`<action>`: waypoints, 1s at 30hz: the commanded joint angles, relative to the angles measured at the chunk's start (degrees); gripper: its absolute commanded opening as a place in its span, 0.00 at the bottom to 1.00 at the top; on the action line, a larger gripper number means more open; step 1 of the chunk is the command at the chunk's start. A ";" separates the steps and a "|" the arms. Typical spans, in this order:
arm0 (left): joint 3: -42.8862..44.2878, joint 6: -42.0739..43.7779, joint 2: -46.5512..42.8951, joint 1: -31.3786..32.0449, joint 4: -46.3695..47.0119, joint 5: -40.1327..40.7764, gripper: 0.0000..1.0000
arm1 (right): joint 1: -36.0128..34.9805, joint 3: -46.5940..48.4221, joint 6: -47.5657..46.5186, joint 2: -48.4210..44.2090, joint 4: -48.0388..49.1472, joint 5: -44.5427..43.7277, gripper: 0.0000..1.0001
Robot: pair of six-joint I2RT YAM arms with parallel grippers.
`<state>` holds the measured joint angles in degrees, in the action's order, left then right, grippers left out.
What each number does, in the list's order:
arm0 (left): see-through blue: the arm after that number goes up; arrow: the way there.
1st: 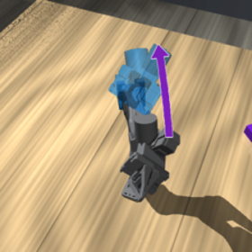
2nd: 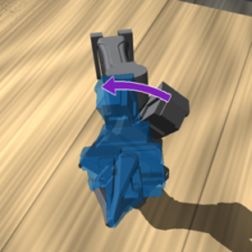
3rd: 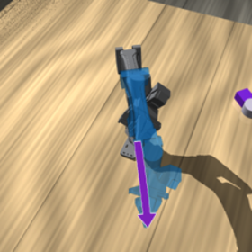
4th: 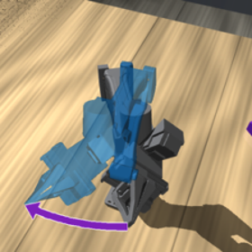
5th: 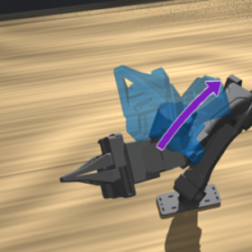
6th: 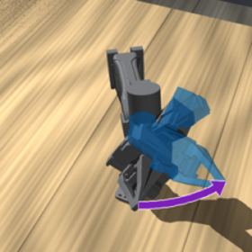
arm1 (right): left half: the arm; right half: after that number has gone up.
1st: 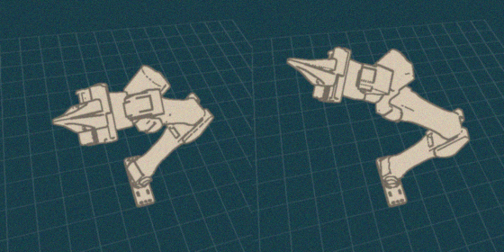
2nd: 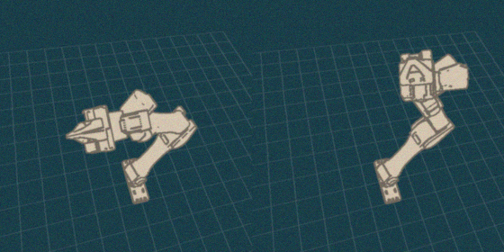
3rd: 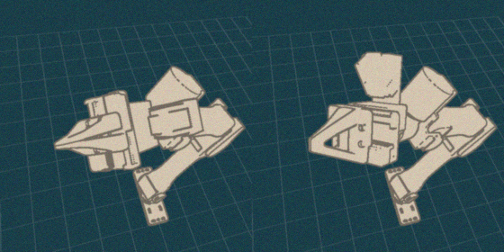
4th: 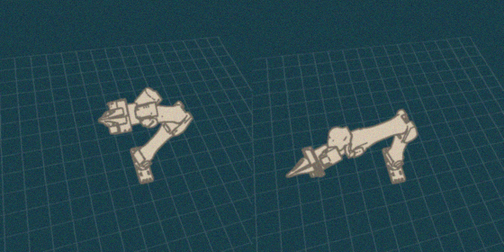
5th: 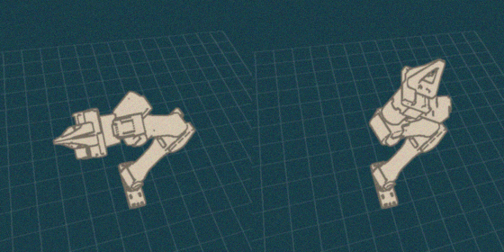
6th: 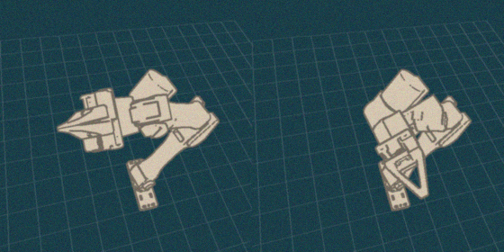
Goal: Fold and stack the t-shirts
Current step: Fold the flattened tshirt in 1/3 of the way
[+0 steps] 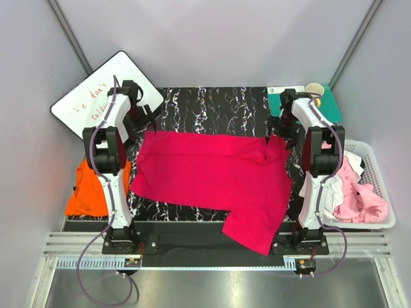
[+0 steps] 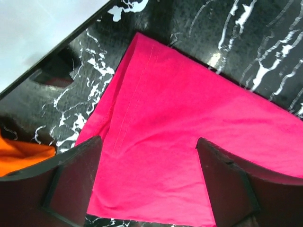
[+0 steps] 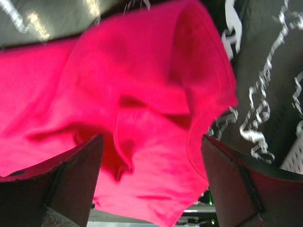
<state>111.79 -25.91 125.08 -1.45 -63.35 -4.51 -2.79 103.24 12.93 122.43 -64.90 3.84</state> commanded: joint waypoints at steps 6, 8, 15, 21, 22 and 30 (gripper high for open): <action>2.39 2.44 1.66 0.84 0.16 -1.90 0.00 | -0.29 4.16 2.01 0.80 3.12 3.81 0.41; 2.12 2.79 1.75 1.10 0.25 -2.17 0.00 | -0.20 3.81 2.01 0.00 3.55 6.00 0.19; 1.42 3.32 3.51 1.19 0.33 -2.87 0.00 | -0.29 3.46 2.54 -0.18 4.61 11.19 0.00; 2.21 3.50 3.86 1.10 0.25 -3.13 0.00 | -0.90 3.28 2.36 0.79 5.84 13.74 0.00; 2.21 3.59 3.95 1.19 0.25 -3.05 0.00 | -0.90 3.63 2.54 0.70 6.02 13.92 0.00; 1.68 3.59 3.86 2.24 0.25 -2.96 0.00 | -2.22 1.09 1.66 3.08 4.88 16.46 0.00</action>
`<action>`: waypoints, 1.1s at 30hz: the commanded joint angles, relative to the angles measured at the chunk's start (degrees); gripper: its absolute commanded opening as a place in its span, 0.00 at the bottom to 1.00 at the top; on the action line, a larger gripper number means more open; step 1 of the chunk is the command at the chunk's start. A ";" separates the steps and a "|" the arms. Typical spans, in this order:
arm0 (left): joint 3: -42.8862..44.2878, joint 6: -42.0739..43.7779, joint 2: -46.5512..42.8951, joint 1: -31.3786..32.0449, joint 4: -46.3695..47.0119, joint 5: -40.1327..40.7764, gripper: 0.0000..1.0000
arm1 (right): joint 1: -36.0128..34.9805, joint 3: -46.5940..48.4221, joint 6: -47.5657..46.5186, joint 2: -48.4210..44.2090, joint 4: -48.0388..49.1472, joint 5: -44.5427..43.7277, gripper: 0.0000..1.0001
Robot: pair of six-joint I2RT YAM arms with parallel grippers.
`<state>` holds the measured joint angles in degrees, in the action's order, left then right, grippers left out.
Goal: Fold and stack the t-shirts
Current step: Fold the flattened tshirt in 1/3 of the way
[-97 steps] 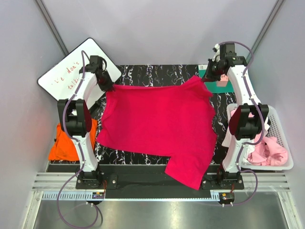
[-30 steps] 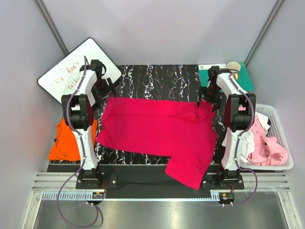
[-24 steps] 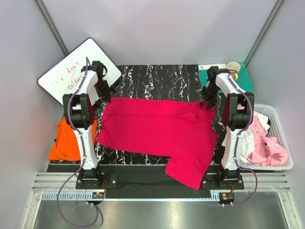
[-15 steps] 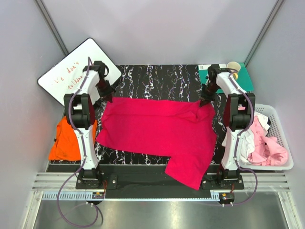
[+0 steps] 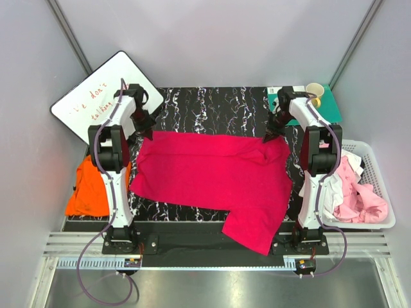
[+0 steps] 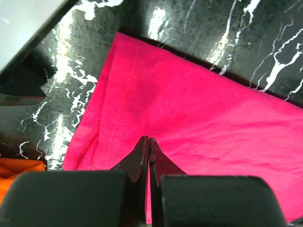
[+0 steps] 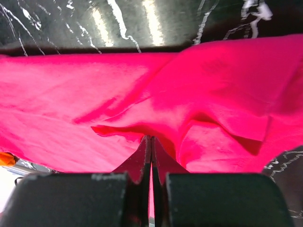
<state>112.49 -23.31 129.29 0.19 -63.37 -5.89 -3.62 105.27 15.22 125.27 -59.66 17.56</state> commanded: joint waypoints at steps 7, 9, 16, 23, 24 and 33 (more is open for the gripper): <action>0.54 0.81 -0.71 0.61 0.36 -1.23 0.00 | -2.09 -2.09 -2.48 0.23 -3.53 3.80 0.00; 0.45 0.90 -0.80 0.61 0.36 -1.23 0.00 | -2.27 -2.00 -3.26 0.15 -5.37 3.62 0.00; 0.01 0.99 -1.24 0.69 0.36 -1.14 0.00 | -2.71 -5.25 -3.45 -3.01 -9.25 3.79 0.00; -0.25 1.42 -1.50 0.61 0.36 -1.49 0.00 | -3.41 -9.30 -2.92 -6.18 -8.28 0.82 0.00; -0.60 1.43 -1.68 0.61 0.44 -1.32 0.00 | -3.41 -7.91 -2.83 -6.27 -8.37 0.46 0.00; -2.71 1.95 -2.91 0.61 0.53 -0.70 0.00 | -3.50 -1.21 -1.16 -2.76 -7.05 -0.16 0.00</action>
<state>110.39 -22.37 129.27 0.80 -63.26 -5.85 -6.66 101.43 13.30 123.17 -67.09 17.52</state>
